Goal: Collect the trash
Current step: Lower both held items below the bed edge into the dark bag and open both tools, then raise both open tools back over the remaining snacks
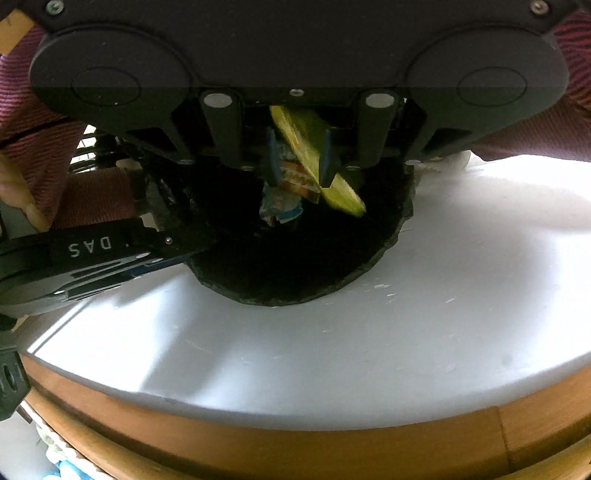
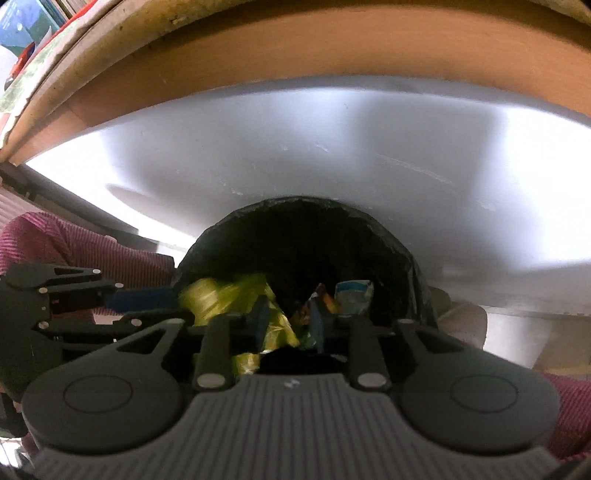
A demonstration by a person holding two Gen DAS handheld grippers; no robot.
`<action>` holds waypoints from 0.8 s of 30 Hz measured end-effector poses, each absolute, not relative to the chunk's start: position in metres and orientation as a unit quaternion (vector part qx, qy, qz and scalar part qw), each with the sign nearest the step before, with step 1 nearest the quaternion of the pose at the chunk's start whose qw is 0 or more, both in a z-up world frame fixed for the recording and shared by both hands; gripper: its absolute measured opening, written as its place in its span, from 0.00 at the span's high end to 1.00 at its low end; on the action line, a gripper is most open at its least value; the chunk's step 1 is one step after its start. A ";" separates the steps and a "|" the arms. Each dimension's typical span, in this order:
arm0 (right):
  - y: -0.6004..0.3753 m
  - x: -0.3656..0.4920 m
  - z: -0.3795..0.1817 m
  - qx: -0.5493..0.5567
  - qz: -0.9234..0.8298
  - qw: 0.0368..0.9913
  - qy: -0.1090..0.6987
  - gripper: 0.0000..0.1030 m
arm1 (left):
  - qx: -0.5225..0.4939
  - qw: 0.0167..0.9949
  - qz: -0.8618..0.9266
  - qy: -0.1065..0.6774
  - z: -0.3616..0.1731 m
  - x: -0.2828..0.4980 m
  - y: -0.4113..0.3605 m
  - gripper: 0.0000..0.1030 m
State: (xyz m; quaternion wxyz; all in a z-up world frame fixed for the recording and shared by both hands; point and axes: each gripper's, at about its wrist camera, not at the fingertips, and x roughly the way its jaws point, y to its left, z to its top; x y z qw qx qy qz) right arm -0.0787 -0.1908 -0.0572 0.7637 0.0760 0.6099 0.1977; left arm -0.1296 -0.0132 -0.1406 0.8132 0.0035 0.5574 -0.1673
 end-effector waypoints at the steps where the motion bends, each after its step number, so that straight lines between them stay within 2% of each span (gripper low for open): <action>1: -0.190 -0.078 -0.056 0.077 0.197 0.765 0.609 0.50 | 0.002 0.813 -0.166 0.558 -0.141 -0.130 -0.014 0.71; 3: -0.193 -0.078 -0.056 0.079 0.197 0.766 0.607 0.44 | 0.001 0.813 -0.165 0.559 -0.141 -0.131 -0.015 0.64; 12: -0.202 -0.084 -0.045 0.085 0.188 0.774 0.598 0.38 | 0.006 0.818 -0.164 0.552 -0.134 -0.132 -0.015 0.54; 24: -0.207 -0.097 -0.005 0.084 0.193 0.807 0.551 0.30 | 0.004 0.838 -0.170 0.518 -0.094 -0.143 -0.015 0.47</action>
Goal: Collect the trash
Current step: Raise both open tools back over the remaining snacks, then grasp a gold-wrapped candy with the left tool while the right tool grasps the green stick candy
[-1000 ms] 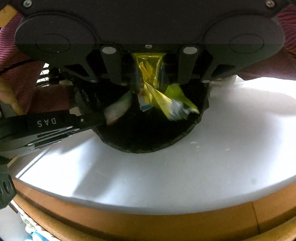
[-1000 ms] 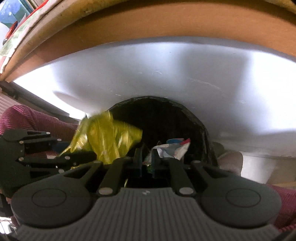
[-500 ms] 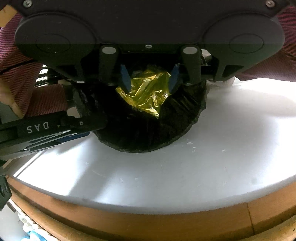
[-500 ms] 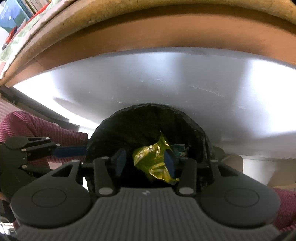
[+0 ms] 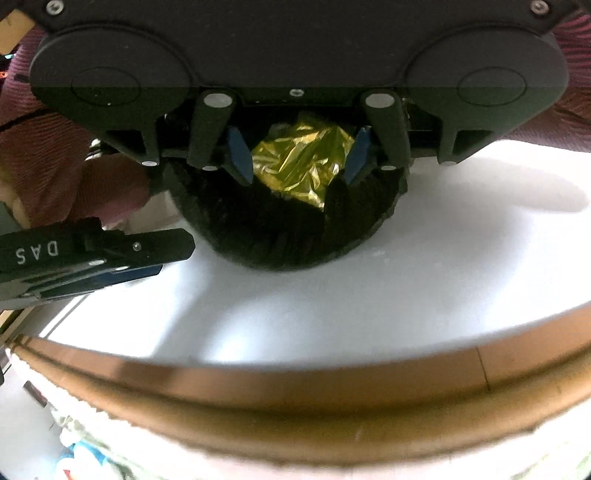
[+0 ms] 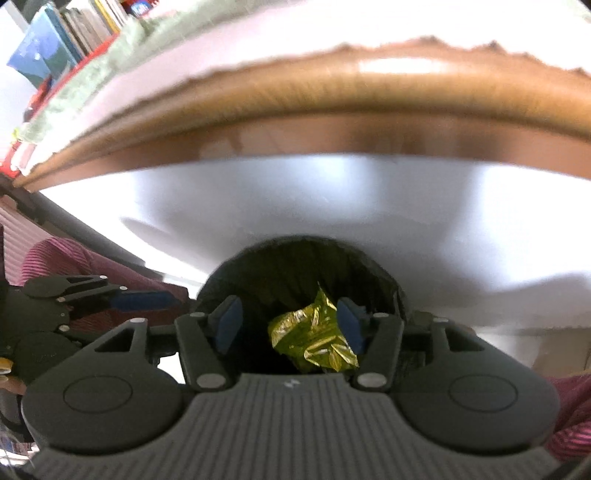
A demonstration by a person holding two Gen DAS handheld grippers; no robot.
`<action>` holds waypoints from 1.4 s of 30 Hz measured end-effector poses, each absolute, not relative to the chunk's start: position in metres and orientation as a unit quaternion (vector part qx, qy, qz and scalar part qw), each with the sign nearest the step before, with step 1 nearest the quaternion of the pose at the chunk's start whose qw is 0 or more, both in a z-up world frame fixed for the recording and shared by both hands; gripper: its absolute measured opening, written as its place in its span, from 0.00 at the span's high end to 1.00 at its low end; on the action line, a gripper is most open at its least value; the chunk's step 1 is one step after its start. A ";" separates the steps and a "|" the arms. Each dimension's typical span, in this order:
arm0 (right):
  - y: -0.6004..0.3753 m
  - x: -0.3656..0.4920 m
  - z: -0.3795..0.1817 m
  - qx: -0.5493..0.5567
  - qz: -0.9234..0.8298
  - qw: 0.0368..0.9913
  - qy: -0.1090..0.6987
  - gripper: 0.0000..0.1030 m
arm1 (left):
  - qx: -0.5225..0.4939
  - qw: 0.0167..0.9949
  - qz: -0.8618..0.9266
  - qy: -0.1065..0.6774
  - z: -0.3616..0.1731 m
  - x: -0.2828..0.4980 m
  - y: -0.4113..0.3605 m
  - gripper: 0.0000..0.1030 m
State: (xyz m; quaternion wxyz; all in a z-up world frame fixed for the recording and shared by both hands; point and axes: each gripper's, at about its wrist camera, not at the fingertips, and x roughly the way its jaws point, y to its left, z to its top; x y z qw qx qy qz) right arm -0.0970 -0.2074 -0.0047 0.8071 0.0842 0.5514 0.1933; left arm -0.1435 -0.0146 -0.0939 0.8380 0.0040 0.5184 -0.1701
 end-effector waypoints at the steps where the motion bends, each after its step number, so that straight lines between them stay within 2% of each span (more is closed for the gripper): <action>1: -0.207 -0.099 0.002 0.082 0.198 0.811 0.544 0.30 | 0.003 0.842 -0.173 0.512 -0.087 -0.145 -0.014 0.46; 7: -0.211 -0.106 0.051 0.076 0.235 0.834 0.494 0.24 | 0.000 0.872 -0.193 0.450 -0.030 -0.154 -0.008 0.37; 11: -0.217 -0.105 0.089 0.076 0.256 0.854 0.447 0.20 | 0.002 0.900 -0.197 0.389 0.013 -0.156 -0.002 0.23; 15: -0.217 -0.096 0.119 0.067 0.263 0.878 0.395 0.14 | 0.008 0.928 -0.181 0.325 0.048 -0.150 0.001 0.15; 23: -0.215 -0.045 0.141 0.051 0.213 0.921 0.322 0.14 | -0.032 0.956 -0.121 0.266 0.078 -0.091 0.021 0.14; 34: -0.199 0.037 0.142 0.052 0.182 0.935 0.300 0.14 | -0.060 0.964 -0.063 0.250 0.090 0.026 0.050 0.14; 37: -0.185 0.056 0.138 0.033 0.182 0.936 0.298 0.14 | -0.060 0.961 -0.054 0.265 0.085 0.065 0.053 0.15; 40: -0.171 0.076 0.133 0.009 0.188 0.935 0.301 0.14 | -0.064 0.955 -0.028 0.289 0.077 0.108 0.059 0.21; 42: -0.161 0.090 0.128 -0.004 0.192 0.933 0.305 0.14 | -0.071 0.950 -0.022 0.304 0.070 0.128 0.063 0.33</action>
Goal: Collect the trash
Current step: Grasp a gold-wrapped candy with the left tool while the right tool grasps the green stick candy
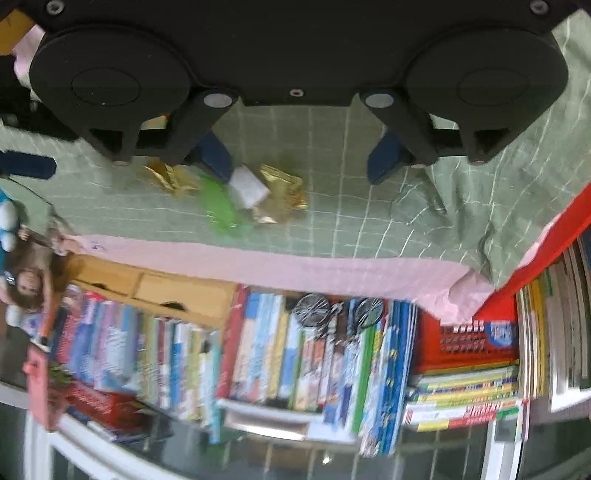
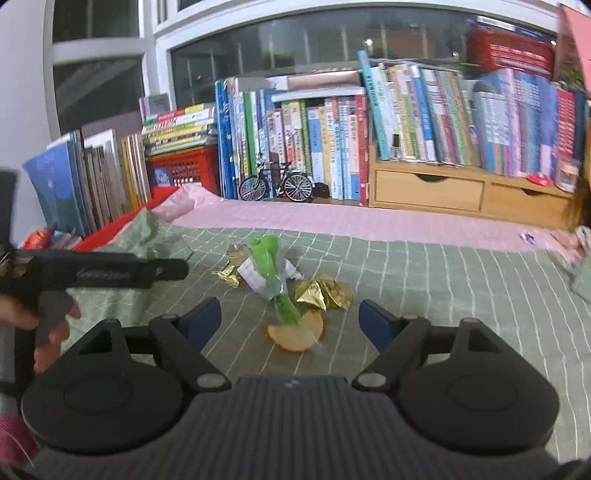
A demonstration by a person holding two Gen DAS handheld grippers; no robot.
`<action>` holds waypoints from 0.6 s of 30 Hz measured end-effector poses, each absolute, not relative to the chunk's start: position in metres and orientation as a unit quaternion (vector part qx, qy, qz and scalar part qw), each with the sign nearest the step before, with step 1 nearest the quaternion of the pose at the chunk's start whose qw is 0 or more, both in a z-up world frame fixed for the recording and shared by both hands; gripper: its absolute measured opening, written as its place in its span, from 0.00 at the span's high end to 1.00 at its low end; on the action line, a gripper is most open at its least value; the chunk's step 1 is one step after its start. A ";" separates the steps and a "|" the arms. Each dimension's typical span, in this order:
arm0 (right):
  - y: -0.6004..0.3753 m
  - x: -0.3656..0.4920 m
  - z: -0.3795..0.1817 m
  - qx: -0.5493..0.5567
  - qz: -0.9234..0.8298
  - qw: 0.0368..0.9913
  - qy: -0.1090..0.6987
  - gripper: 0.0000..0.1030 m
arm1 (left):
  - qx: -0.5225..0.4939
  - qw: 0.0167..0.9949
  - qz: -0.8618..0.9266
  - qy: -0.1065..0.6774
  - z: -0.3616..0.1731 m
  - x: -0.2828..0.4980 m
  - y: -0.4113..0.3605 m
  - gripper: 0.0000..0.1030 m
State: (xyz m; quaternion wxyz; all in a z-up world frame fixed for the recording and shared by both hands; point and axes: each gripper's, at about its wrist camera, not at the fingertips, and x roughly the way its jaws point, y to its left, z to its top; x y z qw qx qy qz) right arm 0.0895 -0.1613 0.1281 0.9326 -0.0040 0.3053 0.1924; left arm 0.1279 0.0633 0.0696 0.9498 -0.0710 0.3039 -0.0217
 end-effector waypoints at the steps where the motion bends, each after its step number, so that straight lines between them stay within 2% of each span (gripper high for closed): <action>1: -0.157 0.095 0.125 -0.010 0.194 0.931 0.308 0.14 | -0.079 0.945 -0.024 0.315 0.066 0.140 0.066 0.36; 3: -0.149 0.108 0.119 -0.019 0.196 0.928 0.316 0.19 | -0.095 0.938 -0.033 0.332 0.058 0.153 0.069 0.50; 5: -0.141 0.119 0.110 -0.028 0.200 0.924 0.325 0.22 | -0.107 0.933 -0.041 0.341 0.051 0.166 0.070 0.55; 16: -0.108 0.159 0.077 -0.044 0.211 0.909 0.357 0.31 | -0.103 0.930 -0.034 0.351 0.030 0.204 0.056 0.56; 18: -0.105 0.165 0.072 -0.042 0.208 0.906 0.367 0.42 | -0.112 0.928 -0.030 0.354 0.026 0.210 0.056 0.56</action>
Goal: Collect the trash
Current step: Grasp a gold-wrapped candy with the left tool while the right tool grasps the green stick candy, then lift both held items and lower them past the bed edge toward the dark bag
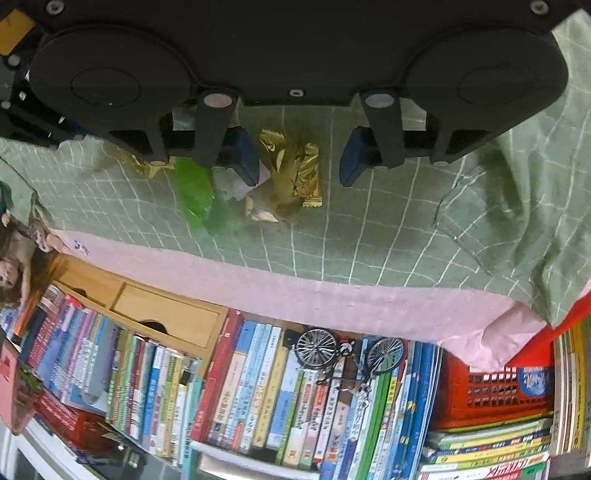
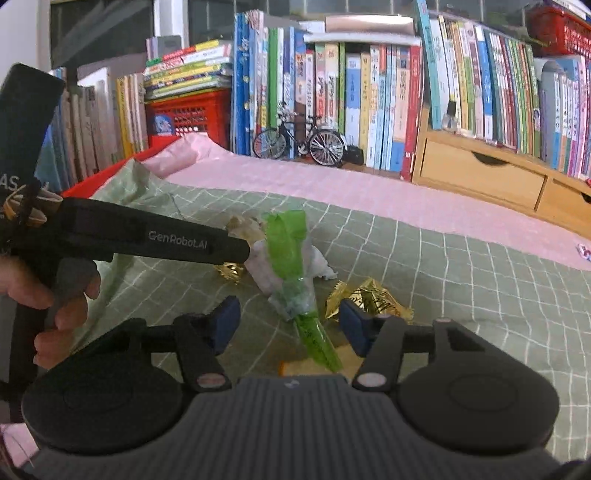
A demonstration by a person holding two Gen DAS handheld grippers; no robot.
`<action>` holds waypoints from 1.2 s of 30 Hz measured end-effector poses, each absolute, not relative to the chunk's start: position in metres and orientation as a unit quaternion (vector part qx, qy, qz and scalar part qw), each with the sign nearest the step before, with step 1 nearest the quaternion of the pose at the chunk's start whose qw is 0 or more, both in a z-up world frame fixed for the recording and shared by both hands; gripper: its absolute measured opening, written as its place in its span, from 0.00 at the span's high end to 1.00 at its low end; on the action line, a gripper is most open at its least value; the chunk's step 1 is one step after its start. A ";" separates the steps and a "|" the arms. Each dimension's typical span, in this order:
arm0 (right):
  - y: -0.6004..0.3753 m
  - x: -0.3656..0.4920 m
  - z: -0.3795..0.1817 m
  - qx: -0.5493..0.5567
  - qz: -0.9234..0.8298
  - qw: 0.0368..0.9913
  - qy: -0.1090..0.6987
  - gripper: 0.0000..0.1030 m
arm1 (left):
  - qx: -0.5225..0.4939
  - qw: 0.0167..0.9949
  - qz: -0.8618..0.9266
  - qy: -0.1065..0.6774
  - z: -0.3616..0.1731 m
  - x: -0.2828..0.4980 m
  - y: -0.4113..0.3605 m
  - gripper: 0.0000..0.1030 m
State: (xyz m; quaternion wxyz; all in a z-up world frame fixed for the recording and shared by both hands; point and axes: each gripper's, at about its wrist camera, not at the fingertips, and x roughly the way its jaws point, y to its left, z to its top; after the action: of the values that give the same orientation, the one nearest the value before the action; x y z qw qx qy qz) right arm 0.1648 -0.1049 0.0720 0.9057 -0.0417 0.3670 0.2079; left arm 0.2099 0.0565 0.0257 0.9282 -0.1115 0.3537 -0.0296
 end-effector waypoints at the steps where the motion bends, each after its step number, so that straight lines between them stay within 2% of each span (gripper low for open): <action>1: -0.104 0.167 0.070 -0.040 0.207 0.904 0.371 0.48 | -0.116 0.927 -0.029 0.357 0.024 0.212 0.057 0.57; 3: -0.104 0.168 0.068 -0.037 0.206 0.902 0.377 0.64 | -0.119 0.924 -0.029 0.363 0.020 0.214 0.057 0.73; 5: -0.106 0.164 0.068 -0.038 0.209 0.903 0.374 0.69 | -0.117 0.924 -0.029 0.364 0.019 0.213 0.056 0.73; 15: -0.123 0.145 0.090 -0.019 0.213 0.912 0.350 0.70 | -0.106 0.936 -0.035 0.332 0.042 0.182 0.057 0.74; 36: -0.169 0.078 0.131 0.013 0.207 0.928 0.311 0.70 | -0.048 0.961 -0.090 0.258 0.092 0.061 0.032 0.74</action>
State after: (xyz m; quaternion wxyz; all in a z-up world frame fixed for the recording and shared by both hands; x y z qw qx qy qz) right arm 0.0780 -0.1694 0.1306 0.9275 0.0131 0.3111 0.2067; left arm 0.0607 0.0321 0.0924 0.9607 -0.0480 0.2581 -0.0900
